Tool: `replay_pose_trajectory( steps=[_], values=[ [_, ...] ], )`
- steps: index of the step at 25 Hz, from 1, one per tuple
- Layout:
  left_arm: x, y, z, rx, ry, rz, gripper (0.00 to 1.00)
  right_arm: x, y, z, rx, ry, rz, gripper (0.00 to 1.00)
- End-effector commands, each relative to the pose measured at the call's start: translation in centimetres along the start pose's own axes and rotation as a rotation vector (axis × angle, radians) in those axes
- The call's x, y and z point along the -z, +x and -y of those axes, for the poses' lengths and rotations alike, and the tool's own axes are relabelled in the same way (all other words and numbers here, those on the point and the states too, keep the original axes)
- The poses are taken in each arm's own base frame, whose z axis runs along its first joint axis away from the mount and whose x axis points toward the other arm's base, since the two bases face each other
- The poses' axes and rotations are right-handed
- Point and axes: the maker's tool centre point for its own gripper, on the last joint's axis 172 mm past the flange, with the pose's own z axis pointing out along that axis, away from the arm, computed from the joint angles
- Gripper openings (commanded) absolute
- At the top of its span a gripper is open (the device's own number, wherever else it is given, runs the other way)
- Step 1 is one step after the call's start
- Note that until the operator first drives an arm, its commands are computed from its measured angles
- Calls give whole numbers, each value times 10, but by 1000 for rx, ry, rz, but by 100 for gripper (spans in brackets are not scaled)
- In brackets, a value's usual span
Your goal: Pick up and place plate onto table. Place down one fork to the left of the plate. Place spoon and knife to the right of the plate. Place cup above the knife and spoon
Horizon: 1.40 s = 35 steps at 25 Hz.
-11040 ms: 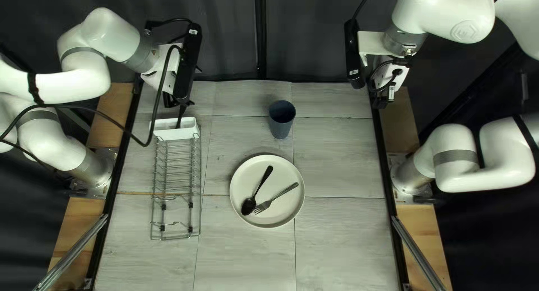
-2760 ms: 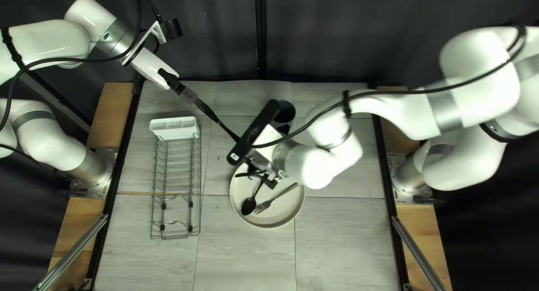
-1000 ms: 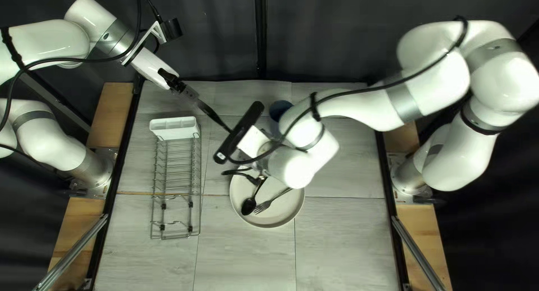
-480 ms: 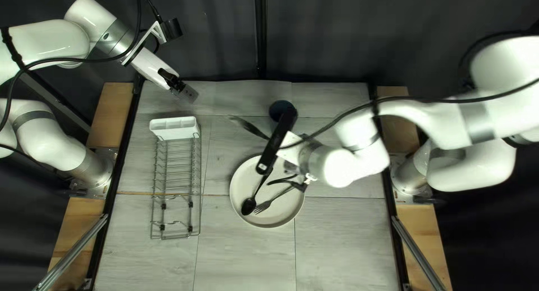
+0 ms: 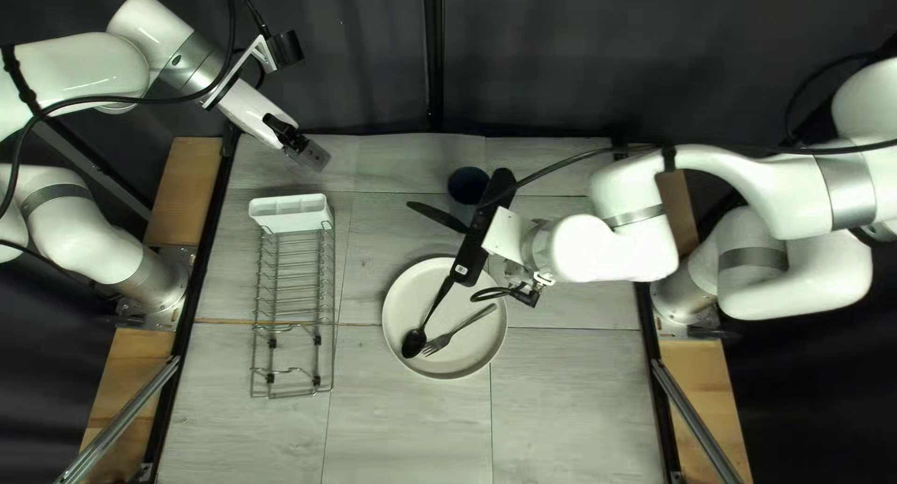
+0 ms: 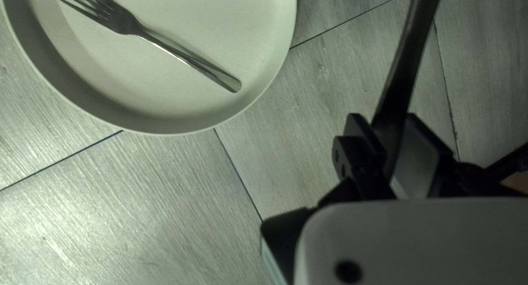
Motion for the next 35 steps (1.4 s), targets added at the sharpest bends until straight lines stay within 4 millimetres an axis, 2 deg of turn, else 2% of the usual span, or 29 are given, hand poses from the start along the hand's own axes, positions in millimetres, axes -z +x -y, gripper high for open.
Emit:
replay_pose_trajectory(
  steps=[1,4,6,7,16,18,21,22,23,24,25,26,27,33,35],
  values=[
    [0,0,0,0,0,0,100,-2,-13,-6,-58,2,30,0],
    [0,0,0,0,0,0,100,3,-39,-9,-269,11,150,0],
    [0,0,0,0,0,0,100,5,-54,-1,-375,26,228,0],
    [0,0,0,0,0,0,100,6,-63,9,-435,21,294,0],
    [0,0,0,0,0,0,100,6,-64,10,-446,19,308,0],
    [0,0,0,0,0,0,100,3,-69,9,-456,14,289,0],
    [0,0,0,0,0,0,100,5,-92,16,-601,11,306,0],
    [0,0,0,0,0,0,100,11,-107,30,-685,23,317,0],
    [0,0,0,0,0,0,100,13,-111,34,-717,30,322,0],
    [0,0,0,0,0,0,100,14,-122,49,-803,31,341,0],
    [0,0,0,0,0,0,100,13,-125,66,-846,34,357,0],
    [0,0,0,0,0,0,100,12,-125,74,-869,35,367,0],
    [0,0,0,0,0,0,100,9,-124,89,-873,24,391,0],
    [0,0,0,0,0,0,100,9,-124,89,-873,24,391,0],
    [0,0,0,0,0,0,100,6,-123,99,-866,32,382,0]
  ],
)
